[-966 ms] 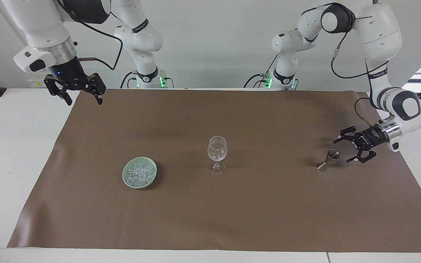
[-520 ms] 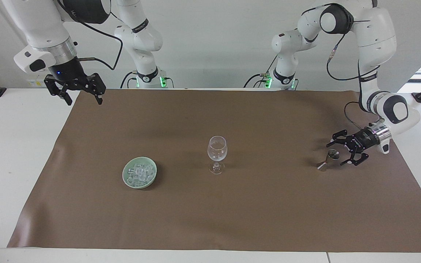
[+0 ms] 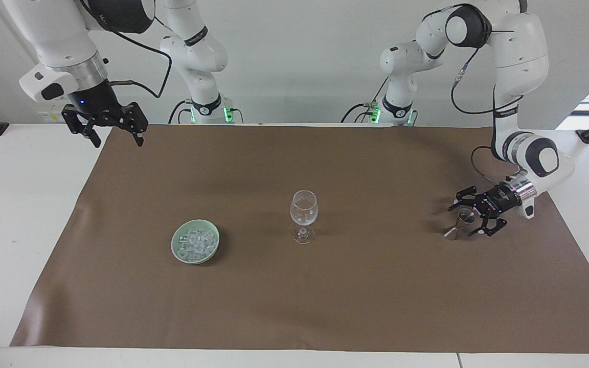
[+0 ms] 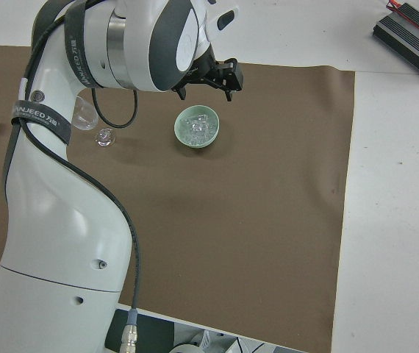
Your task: Pour wine and add ice with both arms
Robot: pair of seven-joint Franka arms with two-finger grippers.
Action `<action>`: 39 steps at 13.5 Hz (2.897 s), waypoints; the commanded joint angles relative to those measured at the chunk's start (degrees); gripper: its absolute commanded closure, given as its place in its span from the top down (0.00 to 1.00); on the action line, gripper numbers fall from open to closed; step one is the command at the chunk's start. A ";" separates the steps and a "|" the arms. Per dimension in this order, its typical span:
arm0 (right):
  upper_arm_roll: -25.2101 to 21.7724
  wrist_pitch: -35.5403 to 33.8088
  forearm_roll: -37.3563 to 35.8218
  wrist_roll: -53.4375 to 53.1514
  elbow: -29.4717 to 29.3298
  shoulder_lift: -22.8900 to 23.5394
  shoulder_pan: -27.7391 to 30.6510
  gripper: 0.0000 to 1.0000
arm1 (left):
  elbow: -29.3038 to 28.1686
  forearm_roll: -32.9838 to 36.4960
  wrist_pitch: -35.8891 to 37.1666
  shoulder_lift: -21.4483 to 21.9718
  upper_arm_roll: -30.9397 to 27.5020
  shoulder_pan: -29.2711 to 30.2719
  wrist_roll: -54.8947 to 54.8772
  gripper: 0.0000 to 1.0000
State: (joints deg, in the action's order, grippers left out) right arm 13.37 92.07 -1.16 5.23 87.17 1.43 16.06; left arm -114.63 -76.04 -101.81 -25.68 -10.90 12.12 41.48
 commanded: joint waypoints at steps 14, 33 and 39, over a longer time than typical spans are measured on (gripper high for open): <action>0.16 -0.31 0.81 1.19 0.72 -0.55 0.38 1.00 | -3.59 -2.97 -3.04 1.95 1.14 -1.05 -1.05 0.92; 0.16 -0.31 0.81 1.19 0.72 -0.55 0.29 1.00 | -2.71 -2.89 -3.30 1.86 0.97 -0.96 -0.52 0.54; 0.16 -0.32 0.81 1.19 0.72 -0.55 0.38 1.00 | -2.62 -2.89 -3.39 1.78 0.97 -0.96 -0.43 0.43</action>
State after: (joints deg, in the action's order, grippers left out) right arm 13.37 92.07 -1.16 5.23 87.17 1.43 16.06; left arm -115.81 -77.64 -103.92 -25.30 -9.53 11.87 41.37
